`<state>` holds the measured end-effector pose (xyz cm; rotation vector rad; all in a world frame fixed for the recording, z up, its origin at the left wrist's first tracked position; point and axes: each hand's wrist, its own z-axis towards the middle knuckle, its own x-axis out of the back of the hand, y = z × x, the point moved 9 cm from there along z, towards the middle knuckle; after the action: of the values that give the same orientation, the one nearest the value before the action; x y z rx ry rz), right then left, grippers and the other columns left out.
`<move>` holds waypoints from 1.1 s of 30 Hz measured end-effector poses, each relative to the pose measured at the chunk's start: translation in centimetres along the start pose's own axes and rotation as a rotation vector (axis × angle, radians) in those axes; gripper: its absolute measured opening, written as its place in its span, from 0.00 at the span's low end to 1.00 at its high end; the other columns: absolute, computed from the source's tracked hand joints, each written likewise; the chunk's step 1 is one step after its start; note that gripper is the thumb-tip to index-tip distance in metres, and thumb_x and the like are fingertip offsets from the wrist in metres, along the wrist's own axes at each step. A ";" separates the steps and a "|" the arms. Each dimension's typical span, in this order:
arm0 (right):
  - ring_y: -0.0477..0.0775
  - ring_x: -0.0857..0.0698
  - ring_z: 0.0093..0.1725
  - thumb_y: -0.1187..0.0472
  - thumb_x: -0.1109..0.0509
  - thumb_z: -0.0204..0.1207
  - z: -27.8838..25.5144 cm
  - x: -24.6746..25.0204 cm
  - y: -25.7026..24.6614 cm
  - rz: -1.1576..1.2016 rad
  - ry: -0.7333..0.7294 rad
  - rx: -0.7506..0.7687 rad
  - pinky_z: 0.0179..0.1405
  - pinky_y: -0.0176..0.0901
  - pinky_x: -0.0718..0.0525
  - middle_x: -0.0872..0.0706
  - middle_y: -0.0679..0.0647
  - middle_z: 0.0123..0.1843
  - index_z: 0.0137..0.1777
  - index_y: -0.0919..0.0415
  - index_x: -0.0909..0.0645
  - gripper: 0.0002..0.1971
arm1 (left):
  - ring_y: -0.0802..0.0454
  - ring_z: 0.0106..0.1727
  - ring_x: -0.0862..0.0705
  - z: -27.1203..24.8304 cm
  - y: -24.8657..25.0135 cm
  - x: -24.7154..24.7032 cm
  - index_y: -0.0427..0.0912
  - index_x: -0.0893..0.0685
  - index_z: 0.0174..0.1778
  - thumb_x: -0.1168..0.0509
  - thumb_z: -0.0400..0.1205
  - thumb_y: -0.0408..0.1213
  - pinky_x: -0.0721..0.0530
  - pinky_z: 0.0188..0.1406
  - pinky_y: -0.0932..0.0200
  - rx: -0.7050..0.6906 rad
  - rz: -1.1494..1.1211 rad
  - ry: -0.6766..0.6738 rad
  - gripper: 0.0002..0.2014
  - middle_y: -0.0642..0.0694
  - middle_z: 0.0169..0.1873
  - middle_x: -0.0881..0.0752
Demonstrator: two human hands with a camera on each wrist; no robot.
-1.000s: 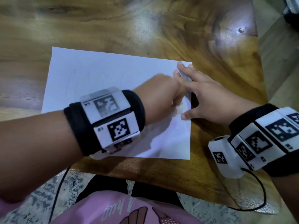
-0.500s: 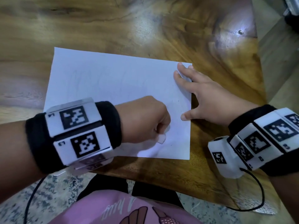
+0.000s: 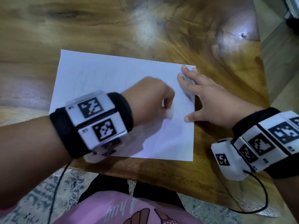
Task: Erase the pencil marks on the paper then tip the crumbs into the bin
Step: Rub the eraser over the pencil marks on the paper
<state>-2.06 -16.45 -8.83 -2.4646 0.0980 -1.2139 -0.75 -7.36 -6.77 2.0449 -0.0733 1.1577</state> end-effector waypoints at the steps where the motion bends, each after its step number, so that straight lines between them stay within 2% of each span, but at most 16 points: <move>1: 0.39 0.65 0.80 0.55 0.21 0.65 0.0 0.0 0.0 -0.003 -0.002 -0.002 0.71 0.27 0.62 0.66 0.37 0.82 0.82 0.47 0.56 0.54 | 0.63 0.27 0.30 0.4 -0.1 0.7 0.44 0.13 0.38 0.28 0.70 0.42 0.34 0.29 0.83 0.012 -0.009 0.063 0.06 0.59 0.23 0.29; 3: 0.39 0.64 0.80 0.55 0.21 0.64 0.0 0.0 0.0 0.001 0.001 -0.003 0.72 0.28 0.62 0.65 0.38 0.82 0.82 0.47 0.56 0.54 | 0.63 0.26 0.31 0.2 -0.1 0.4 0.42 0.14 0.36 0.29 0.72 0.42 0.33 0.29 0.80 -0.018 -0.003 0.073 0.06 0.58 0.22 0.30; 5: 0.39 0.64 0.80 0.56 0.20 0.64 0.1 0.0 0.1 0.018 0.002 -0.003 0.71 0.27 0.62 0.64 0.37 0.82 0.82 0.47 0.55 0.54 | 0.57 0.28 0.25 -1.5 0.6 -1.6 0.41 0.14 0.33 0.29 0.71 0.40 0.29 0.33 0.71 -0.080 -0.004 -0.049 0.06 0.55 0.24 0.24; 6: 0.38 0.64 0.80 0.56 0.20 0.64 0.1 0.0 0.1 0.024 0.000 -0.004 0.71 0.27 0.62 0.64 0.37 0.82 0.81 0.47 0.55 0.54 | 0.54 0.32 0.21 -2.6 0.9 -2.7 0.40 0.15 0.33 0.30 0.71 0.38 0.23 0.37 0.64 -0.089 -0.014 -0.130 0.05 0.53 0.28 0.20; 8: 0.38 0.65 0.80 0.56 0.21 0.65 0.0 0.0 0.1 0.029 -0.004 -0.006 0.71 0.27 0.62 0.65 0.36 0.82 0.81 0.46 0.56 0.54 | 0.49 0.40 0.16 -3.5 0.8 -3.9 0.40 0.15 0.35 0.30 0.71 0.36 0.18 0.44 0.58 -0.066 -0.030 -0.240 0.03 0.48 0.36 0.14; 10: 0.37 0.66 0.79 0.56 0.21 0.65 0.0 0.0 0.1 0.026 -0.009 -0.006 0.71 0.28 0.62 0.66 0.35 0.81 0.81 0.46 0.57 0.54 | 0.49 0.42 0.17 -2.5 0.4 -3.0 0.43 0.13 0.38 0.30 0.70 0.38 0.22 0.44 0.61 -0.042 -0.008 -0.216 0.04 0.50 0.35 0.15; 12: 0.38 0.66 0.79 0.56 0.21 0.65 0.0 0.0 0.1 0.017 -0.011 -0.005 0.71 0.28 0.63 0.66 0.36 0.82 0.81 0.47 0.57 0.54 | 0.53 0.35 0.23 -0.6 -0.1 -0.7 0.44 0.14 0.39 0.28 0.71 0.41 0.32 0.31 0.71 -0.013 0.035 -0.067 0.06 0.56 0.26 0.24; 15: 0.38 0.65 0.80 0.55 0.21 0.65 0.1 -0.1 0.1 0.006 -0.011 -0.009 0.71 0.28 0.62 0.66 0.37 0.82 0.82 0.47 0.57 0.54 | 0.61 0.27 0.29 0.1 -0.7 0.6 0.43 0.14 0.37 0.28 0.71 0.44 0.34 0.27 0.79 0.000 0.013 0.062 0.08 0.59 0.23 0.29; 16: 0.38 0.65 0.80 0.55 0.21 0.65 0.1 -0.1 0.1 0.009 -0.009 -0.009 0.71 0.28 0.62 0.66 0.37 0.82 0.82 0.47 0.57 0.54 | 0.61 0.27 0.28 -0.6 -0.4 -0.1 0.43 0.14 0.36 0.28 0.71 0.42 0.34 0.28 0.79 -0.029 0.006 0.024 0.06 0.58 0.23 0.28; 18: 0.39 0.65 0.80 0.56 0.21 0.65 0.1 -0.1 0.1 0.007 -0.005 -0.005 0.72 0.28 0.62 0.66 0.37 0.82 0.82 0.47 0.57 0.54 | 0.54 0.32 0.21 -2.7 0.1 -2.3 0.41 0.15 0.34 0.29 0.70 0.37 0.24 0.33 0.66 -0.064 -0.029 -0.112 0.04 0.54 0.27 0.20; 21: 0.39 0.66 0.80 0.55 0.21 0.65 0.1 -0.2 0.1 -0.005 -0.011 -0.007 0.73 0.29 0.62 0.67 0.37 0.82 0.82 0.48 0.57 0.54 | 0.52 0.38 0.17 -3.6 -0.1 -3.7 0.40 0.14 0.37 0.31 0.70 0.34 0.23 0.39 0.63 -0.044 -0.038 -0.232 0.03 0.50 0.37 0.15; 24: 0.40 0.67 0.80 0.55 0.22 0.66 0.1 -0.2 0.0 -0.010 -0.010 0.004 0.75 0.31 0.62 0.68 0.39 0.82 0.82 0.49 0.58 0.54 | 0.52 0.37 0.24 -1.3 -0.5 -0.7 0.43 0.14 0.37 0.30 0.71 0.38 0.34 0.37 0.62 -0.015 0.024 -0.034 0.03 0.56 0.28 0.26; 26: 0.39 0.67 0.80 0.55 0.22 0.66 0.1 -0.2 0.0 -0.010 -0.006 0.011 0.75 0.31 0.62 0.67 0.40 0.82 0.82 0.49 0.57 0.53 | 0.51 0.33 0.28 -0.8 -0.6 0.9 0.41 0.15 0.36 0.31 0.73 0.40 0.35 0.34 0.62 -0.015 0.053 0.101 0.05 0.56 0.26 0.32; 28: 0.37 0.67 0.78 0.56 0.22 0.66 0.2 -0.3 0.0 -0.010 -0.007 0.017 0.75 0.31 0.62 0.67 0.40 0.82 0.82 0.50 0.57 0.54 | 0.58 0.26 0.29 -1.9 -0.5 0.0 0.41 0.18 0.30 0.30 0.73 0.38 0.32 0.29 0.68 -0.077 0.026 0.052 0.07 0.58 0.23 0.32; 30: 0.34 0.67 0.76 0.56 0.22 0.66 0.2 -0.3 0.1 -0.007 -0.016 0.011 0.74 0.30 0.62 0.68 0.39 0.82 0.82 0.49 0.57 0.53 | 0.63 0.28 0.27 -3.5 -0.5 -2.0 0.42 0.19 0.29 0.31 0.73 0.36 0.30 0.32 0.66 -0.086 -0.008 -0.084 0.08 0.59 0.25 0.29; 33: 0.32 0.68 0.75 0.56 0.23 0.67 0.1 -0.3 0.1 -0.011 -0.019 0.005 0.74 0.31 0.62 0.69 0.37 0.81 0.82 0.48 0.59 0.53 | 0.63 0.37 0.29 -4.4 -0.3 -3.4 0.47 0.17 0.38 0.37 0.77 0.34 0.37 0.42 0.69 -0.084 0.044 -0.206 0.05 0.61 0.27 0.33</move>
<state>-2.16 -16.46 -9.15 -2.4754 0.0766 -1.1933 -5.75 -5.38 -8.22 2.0905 -0.2645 0.9503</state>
